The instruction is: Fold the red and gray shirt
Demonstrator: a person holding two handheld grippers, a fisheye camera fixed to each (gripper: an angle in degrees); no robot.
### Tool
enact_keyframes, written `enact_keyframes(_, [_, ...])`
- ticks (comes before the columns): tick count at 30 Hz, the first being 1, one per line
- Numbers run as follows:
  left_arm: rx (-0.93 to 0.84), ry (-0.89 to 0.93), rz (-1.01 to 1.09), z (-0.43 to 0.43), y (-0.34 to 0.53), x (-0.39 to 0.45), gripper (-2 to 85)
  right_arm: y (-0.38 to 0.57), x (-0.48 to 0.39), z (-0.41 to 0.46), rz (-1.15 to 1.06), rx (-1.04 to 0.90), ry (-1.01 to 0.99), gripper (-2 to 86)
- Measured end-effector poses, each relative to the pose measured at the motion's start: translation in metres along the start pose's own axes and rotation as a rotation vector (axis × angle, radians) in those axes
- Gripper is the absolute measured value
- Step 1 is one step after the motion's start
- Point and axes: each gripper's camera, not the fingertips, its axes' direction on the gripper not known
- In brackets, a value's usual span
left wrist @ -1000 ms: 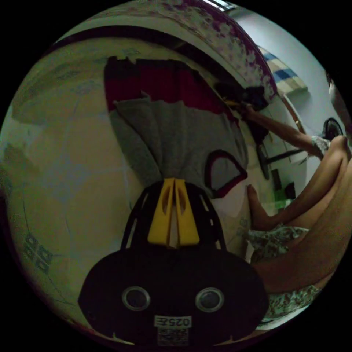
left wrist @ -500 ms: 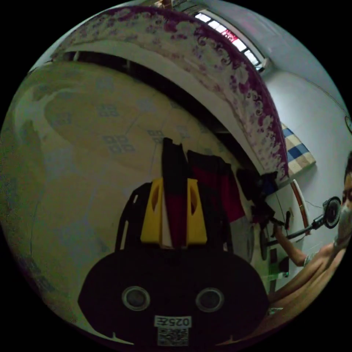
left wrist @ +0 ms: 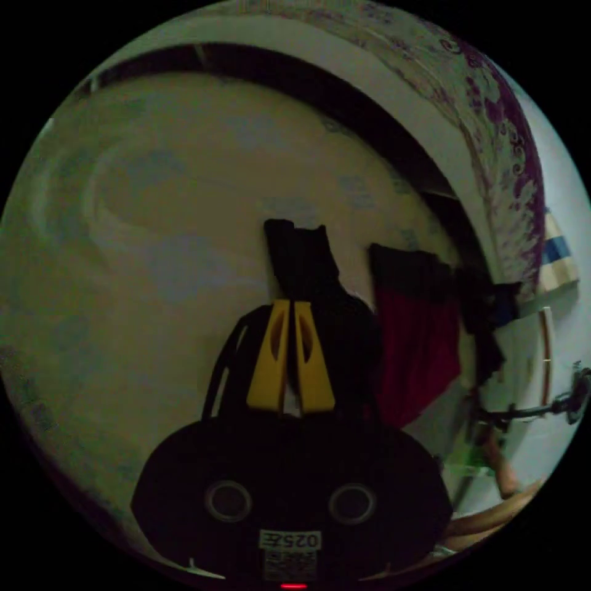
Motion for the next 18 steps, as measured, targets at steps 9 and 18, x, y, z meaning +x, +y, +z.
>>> enact_keyframes(9, [0.163, -0.427, -0.327, -0.143, 0.147, -0.109, -1.4, 0.028, 0.032, -0.047, 0.051, 0.141, 0.042, -0.7])
enact_keyframes(18, [0.726, 0.141, 0.088, -0.266, 0.21, 0.132, -1.4, 0.09, 0.009, -0.101, -0.219, 0.273, -0.58, 8.0])
